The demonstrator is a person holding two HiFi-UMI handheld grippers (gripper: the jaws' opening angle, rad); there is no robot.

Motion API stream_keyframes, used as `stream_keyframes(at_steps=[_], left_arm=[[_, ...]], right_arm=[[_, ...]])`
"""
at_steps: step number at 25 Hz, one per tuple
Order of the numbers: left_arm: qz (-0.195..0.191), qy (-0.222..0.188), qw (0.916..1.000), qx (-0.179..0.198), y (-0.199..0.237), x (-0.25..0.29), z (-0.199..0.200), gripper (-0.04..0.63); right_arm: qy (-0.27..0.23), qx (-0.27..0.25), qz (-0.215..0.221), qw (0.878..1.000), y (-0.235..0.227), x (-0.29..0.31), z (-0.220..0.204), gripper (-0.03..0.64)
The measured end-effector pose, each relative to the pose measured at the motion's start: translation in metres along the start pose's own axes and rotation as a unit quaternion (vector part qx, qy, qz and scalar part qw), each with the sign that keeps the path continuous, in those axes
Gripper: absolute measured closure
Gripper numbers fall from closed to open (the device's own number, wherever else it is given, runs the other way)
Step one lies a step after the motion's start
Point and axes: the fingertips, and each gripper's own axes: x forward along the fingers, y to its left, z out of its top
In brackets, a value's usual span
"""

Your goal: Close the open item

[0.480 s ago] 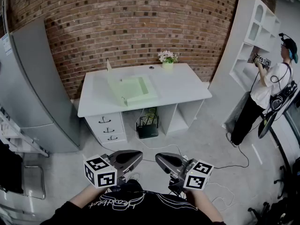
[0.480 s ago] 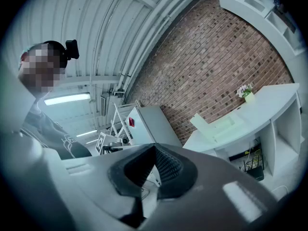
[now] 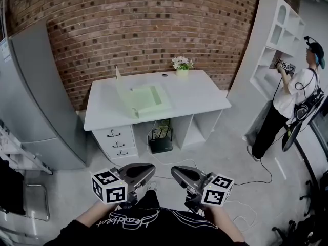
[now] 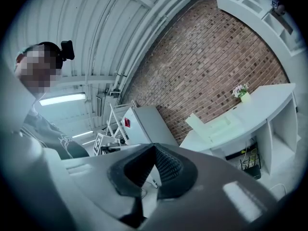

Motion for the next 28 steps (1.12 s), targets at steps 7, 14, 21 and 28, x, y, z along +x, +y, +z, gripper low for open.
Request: stream_keyframes(at_steps=[7,14,21,28], left_arm=[[0.003,-0.014,0.9999,-0.003,0.024,0.003,0.016,0.594],[0.014,-0.016,0.9997,-0.013,0.074,0.011,0.03,0.594],[0.025,0.003,0.999,-0.037,0.144,0.033,0.048,0.594],[0.027,0.016,0.9981,-0.054,0.209,0.056,0.071,0.594]], right_arm=[[0.0,0.001,-0.003,1.0,-0.017,0.019,0.013,0.614],[0.008,0.011,-0.007,1.0,-0.052,0.051,0.021,0.614],[0.015,0.036,-0.026,0.999,-0.108,0.088,0.039,0.614],[0.023,0.057,-0.039,0.997,-0.162,0.131,0.056,0.614]])
